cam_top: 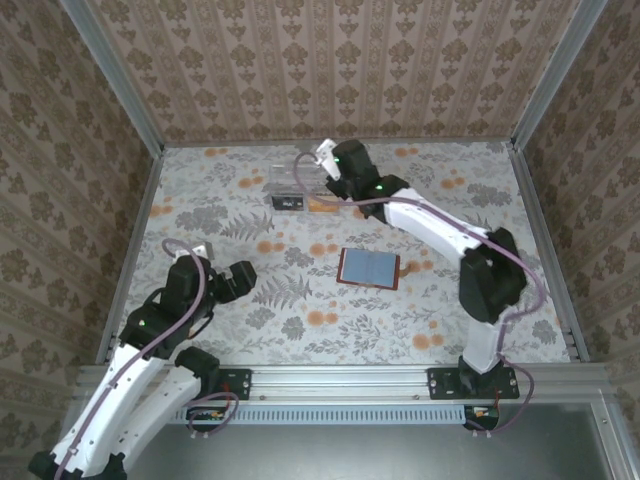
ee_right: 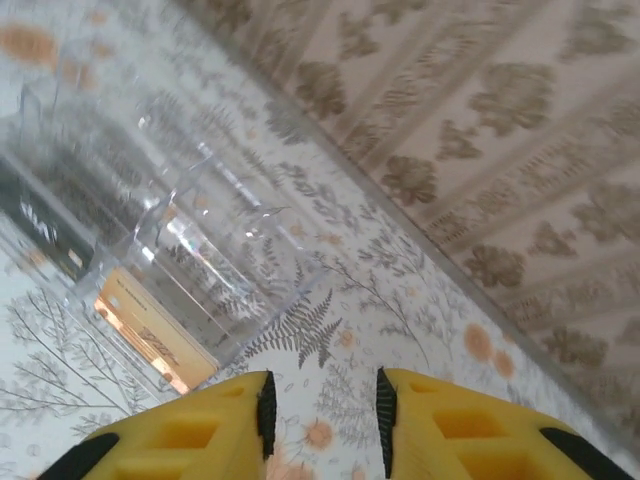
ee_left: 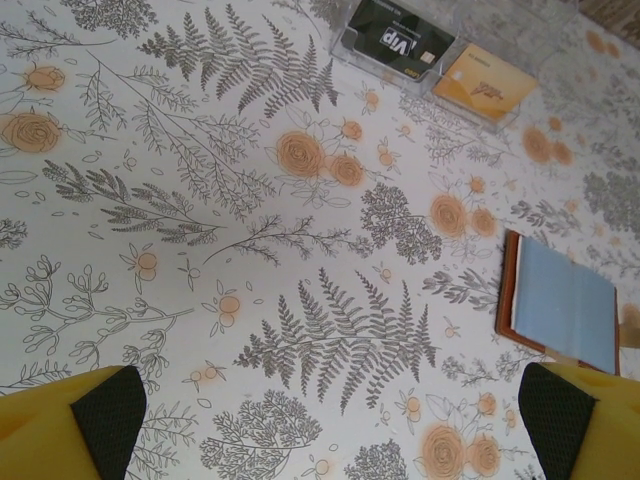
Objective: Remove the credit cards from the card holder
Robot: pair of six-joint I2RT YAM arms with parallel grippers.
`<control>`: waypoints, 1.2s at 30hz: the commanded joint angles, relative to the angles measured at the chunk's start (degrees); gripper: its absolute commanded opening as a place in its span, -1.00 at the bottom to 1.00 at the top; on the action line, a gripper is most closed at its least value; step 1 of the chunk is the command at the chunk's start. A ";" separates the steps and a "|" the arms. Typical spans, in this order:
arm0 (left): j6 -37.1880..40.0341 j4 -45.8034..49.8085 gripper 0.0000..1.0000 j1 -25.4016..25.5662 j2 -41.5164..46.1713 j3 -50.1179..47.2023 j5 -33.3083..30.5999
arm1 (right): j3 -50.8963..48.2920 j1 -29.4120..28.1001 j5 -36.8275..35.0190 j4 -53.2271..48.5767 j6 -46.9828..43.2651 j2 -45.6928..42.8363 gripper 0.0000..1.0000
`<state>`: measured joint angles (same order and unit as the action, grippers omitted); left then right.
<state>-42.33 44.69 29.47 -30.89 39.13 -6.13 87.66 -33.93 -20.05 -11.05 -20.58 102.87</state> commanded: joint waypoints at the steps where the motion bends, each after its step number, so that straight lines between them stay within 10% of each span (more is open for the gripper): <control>1: 2.49 -1.17 1.00 -0.62 -1.56 1.79 0.69 | -8.71 1.09 0.54 3.78 13.68 -8.97 -0.18; 10: 3.67 -5.95 1.00 -1.04 -8.43 1.55 1.21 | -33.84 6.60 5.56 5.10 34.61 -35.32 0.99; 23: -3.33 -8.73 1.00 -2.34 -19.06 3.27 -29.63 | -63.54 9.81 -16.45 19.87 32.80 -56.58 1.00; 29: 12.08 -23.53 1.00 -2.84 -24.55 2.26 -41.05 | -64.81 16.33 -15.89 25.13 29.24 -52.32 1.00; 36: 31.19 -42.93 1.00 -14.69 -36.62 -1.99 -31.25 | -63.91 23.97 -15.08 36.04 29.98 -37.04 1.00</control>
<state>-20.99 11.31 18.94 -64.23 39.05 -40.66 23.18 -11.27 -33.50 18.06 10.20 61.32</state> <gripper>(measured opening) 0.998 0.999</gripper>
